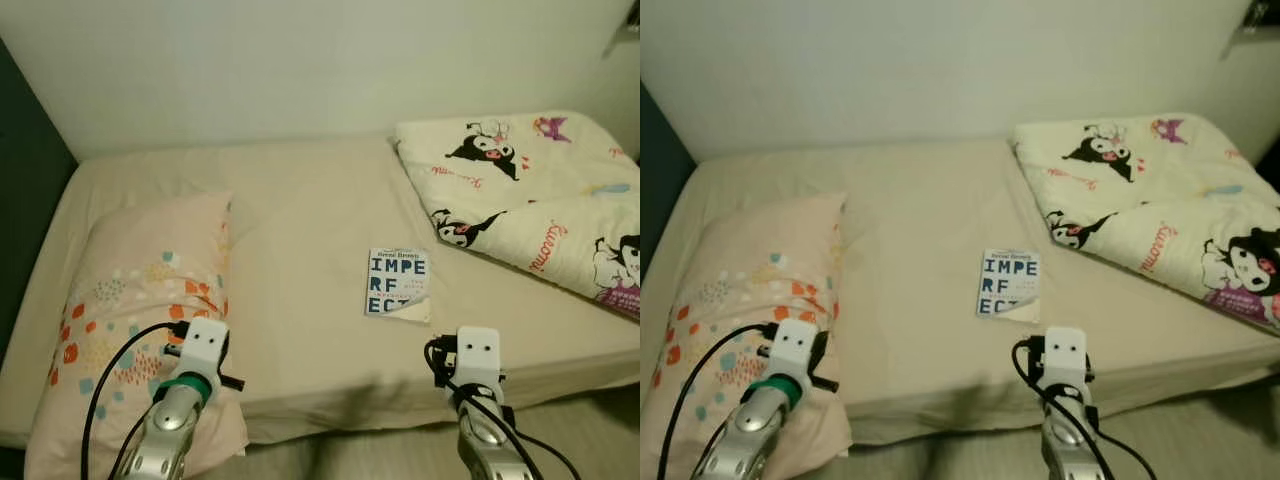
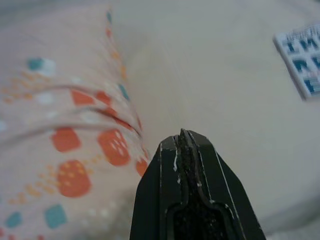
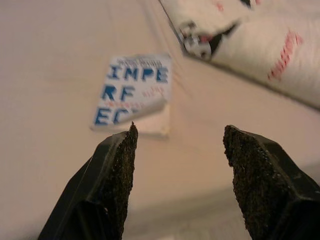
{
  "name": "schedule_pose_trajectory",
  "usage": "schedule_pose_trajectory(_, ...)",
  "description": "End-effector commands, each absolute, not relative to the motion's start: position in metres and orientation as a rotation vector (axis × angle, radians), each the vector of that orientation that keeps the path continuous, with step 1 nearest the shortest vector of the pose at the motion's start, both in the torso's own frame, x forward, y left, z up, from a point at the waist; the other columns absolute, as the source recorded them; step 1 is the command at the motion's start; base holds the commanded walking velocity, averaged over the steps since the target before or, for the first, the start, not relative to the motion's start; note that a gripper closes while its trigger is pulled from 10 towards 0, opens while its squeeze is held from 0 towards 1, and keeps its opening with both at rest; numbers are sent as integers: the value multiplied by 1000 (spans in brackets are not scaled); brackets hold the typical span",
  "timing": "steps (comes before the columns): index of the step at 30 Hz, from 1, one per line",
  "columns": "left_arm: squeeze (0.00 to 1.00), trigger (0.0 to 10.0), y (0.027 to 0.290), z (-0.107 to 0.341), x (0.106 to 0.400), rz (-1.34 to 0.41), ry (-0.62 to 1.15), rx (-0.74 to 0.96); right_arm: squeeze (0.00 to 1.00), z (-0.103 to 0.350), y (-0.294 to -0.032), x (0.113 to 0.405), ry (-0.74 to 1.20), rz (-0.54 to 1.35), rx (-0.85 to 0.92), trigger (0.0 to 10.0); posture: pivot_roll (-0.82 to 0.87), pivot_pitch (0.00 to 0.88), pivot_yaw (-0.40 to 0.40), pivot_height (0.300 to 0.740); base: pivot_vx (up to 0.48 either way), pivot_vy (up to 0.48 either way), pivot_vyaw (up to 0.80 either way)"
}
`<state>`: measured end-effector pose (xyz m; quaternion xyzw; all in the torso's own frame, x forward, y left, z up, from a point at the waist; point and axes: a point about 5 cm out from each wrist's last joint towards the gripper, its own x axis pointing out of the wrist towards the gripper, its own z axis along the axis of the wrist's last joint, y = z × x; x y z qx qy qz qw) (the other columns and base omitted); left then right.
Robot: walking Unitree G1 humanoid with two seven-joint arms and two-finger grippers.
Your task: Clean up the room
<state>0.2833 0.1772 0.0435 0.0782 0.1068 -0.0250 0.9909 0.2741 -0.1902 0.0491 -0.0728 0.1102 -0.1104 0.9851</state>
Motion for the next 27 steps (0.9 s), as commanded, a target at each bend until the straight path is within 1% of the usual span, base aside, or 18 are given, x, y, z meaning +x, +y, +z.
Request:
schedule_pose_trajectory(1, 0, 10000, 184, 46, 277, -28, 216, 122, 0, 48, -185, 270, 243, -199, -166, 10000, 97, 57, 28, 740, 0, 0, 0)
schedule_pose_trajectory(4, 0, 10000, 191, 45, 266, -6, 227, 62, 0, 50, -180, 264, 247, -185, -160, 10000, 101, 57, 20, 740, 0, 0, 0)
schedule_pose_trajectory(6, 0, 10000, 192, 43, 263, -9, 226, 76, 0, 48, -178, 263, 263, -186, -146, 10000, 101, 57, 20, 740, 0, 0, 0)
schedule_pose_trajectory(9, 0, 10000, 194, 32, 261, -40, 264, 88, 0, 29, -174, 260, 368, -202, -92, 10000, 111, 62, 18, 740, 0, 0, 0)
schedule_pose_trajectory(12, 0, 10000, 194, 21, 262, -51, 314, 103, 0, 13, -179, 256, 471, -239, -84, 10000, 102, 57, 29, 740, 0, 0, 0)
schedule_pose_trajectory(17, 0, 10000, 189, 14, 261, -101, 375, 108, 0, 7, -179, 251, 515, -237, -78, 10000, 80, 48, 48, 740, 0, 0, 0)
schedule_pose_trajectory(21, 0, 10000, 190, 10, 259, -102, 408, 116, 0, 5, -179, 251, 528, -237, -86, 10000, 86, 45, 46, 740, 0, 0, 0)
schedule_pose_trajectory(25, 0, 10000, 188, 6, 259, -141, 416, 150, 0, 1, -177, 252, 552, -226, -78, 10000, 95, 41, 37, 740, 0, 0, 0)
schedule_pose_trajectory(27, 0, 10000, 189, 4, 258, -121, 423, 138, 0, -1, -176, 254, 562, -222, -84, 10000, 103, 32, 37, 740, 0, 0, 0)
